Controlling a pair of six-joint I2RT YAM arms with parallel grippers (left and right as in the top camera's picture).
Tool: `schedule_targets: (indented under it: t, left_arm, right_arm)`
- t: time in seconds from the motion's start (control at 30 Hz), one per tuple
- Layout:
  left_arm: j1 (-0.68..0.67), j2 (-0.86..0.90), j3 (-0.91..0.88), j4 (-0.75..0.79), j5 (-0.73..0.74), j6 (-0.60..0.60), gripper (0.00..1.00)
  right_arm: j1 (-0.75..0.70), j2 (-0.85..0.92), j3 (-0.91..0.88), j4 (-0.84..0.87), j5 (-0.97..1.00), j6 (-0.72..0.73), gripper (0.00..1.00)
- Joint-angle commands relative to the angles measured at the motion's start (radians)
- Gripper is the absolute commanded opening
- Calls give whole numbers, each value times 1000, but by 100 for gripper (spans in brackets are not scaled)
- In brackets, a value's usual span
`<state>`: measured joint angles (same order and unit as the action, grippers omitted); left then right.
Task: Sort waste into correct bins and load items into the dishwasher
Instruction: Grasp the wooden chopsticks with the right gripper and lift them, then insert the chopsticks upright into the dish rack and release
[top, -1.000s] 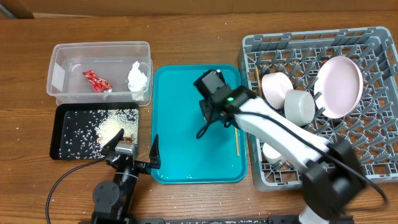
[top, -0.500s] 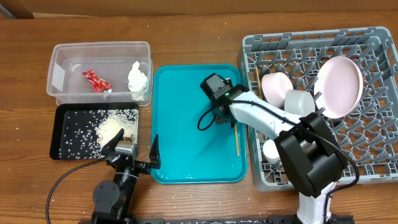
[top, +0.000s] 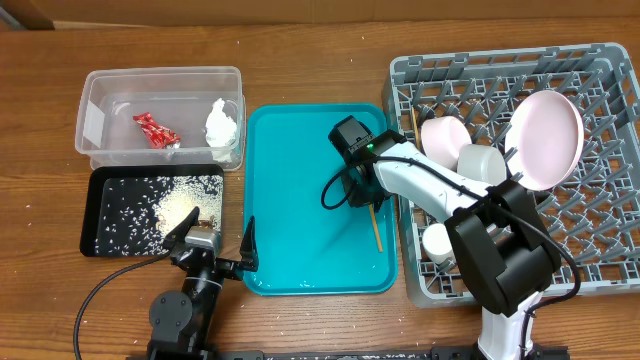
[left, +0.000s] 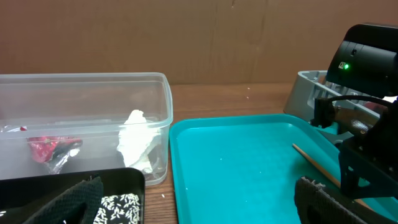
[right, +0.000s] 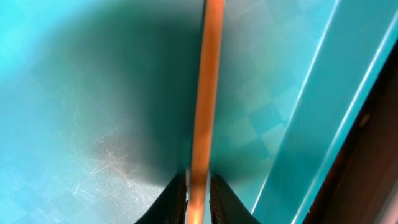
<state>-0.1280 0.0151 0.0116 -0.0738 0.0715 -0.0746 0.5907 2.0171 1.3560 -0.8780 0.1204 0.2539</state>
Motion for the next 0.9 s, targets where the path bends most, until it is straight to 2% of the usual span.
schedule_targets:
  t: [0.0,0.07,0.2,0.4,0.57,0.7,0.87]
  left_arm:
    - [11,-11,-7,3,0,8,100]
    - [11,-11,-7,3,0,8,100]
    - [11,-11,-7,3,0,8,100]
    - [11,-11,-7,3,0,8,100]
    - [11,-11,-7,3,0,8,100]
    - [11,-11,-7,3,0,8,100]
    - [11,-11,-7,3,0,8,100]
  right_arm:
    - [5,12,1,13,-50,-62,13]
    - [5,12,3,27,-63,-109,4]
    - [5,3,58,-17,-64,-116,4]
    - [-12,-100,214,-110,-54,-49,4]
    - [-76,-211,319,-161,49,-42,4]
    - [-153,-250,325,-158,96,-136,4]
    - [-213,-222,267,-143,104,-172,4]
